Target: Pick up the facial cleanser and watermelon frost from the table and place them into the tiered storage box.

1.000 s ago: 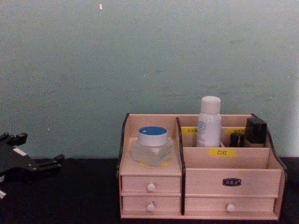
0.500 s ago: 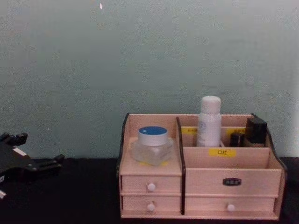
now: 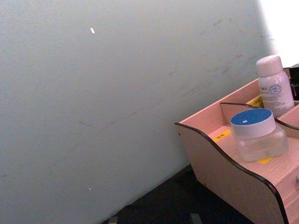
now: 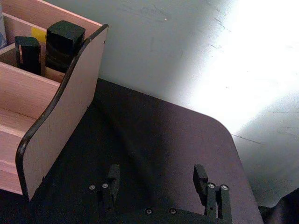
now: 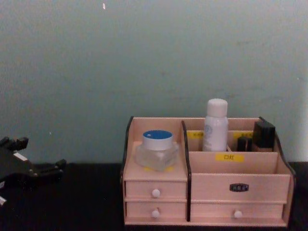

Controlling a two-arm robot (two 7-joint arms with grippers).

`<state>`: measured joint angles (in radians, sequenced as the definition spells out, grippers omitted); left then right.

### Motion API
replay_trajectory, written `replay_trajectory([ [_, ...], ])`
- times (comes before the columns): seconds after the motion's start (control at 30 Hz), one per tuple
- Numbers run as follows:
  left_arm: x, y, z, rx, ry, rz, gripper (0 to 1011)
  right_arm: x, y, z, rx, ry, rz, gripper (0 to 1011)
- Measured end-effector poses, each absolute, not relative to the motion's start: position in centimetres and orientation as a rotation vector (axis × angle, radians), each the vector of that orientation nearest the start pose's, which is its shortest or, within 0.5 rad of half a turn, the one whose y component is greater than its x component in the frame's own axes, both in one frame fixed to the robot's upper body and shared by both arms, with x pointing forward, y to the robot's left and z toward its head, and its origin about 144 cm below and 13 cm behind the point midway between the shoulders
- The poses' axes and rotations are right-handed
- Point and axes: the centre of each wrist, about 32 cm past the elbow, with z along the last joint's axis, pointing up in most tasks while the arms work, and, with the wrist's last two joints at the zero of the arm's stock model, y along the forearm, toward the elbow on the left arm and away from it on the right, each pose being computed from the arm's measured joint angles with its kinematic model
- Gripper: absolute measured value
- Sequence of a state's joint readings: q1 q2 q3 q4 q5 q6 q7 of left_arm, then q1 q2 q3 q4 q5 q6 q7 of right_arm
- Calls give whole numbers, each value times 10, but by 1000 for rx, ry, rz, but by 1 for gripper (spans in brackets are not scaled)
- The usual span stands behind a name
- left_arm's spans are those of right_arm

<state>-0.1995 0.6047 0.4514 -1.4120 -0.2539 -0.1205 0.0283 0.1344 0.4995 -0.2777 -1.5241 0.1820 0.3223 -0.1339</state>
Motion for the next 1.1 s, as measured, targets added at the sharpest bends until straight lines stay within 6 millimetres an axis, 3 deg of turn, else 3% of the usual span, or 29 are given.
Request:
replay_trajectory([
  [1.1,489,310,1140,304,-285,1248,1001,485,-300,1166,-531,-78,-1502,1003],
])
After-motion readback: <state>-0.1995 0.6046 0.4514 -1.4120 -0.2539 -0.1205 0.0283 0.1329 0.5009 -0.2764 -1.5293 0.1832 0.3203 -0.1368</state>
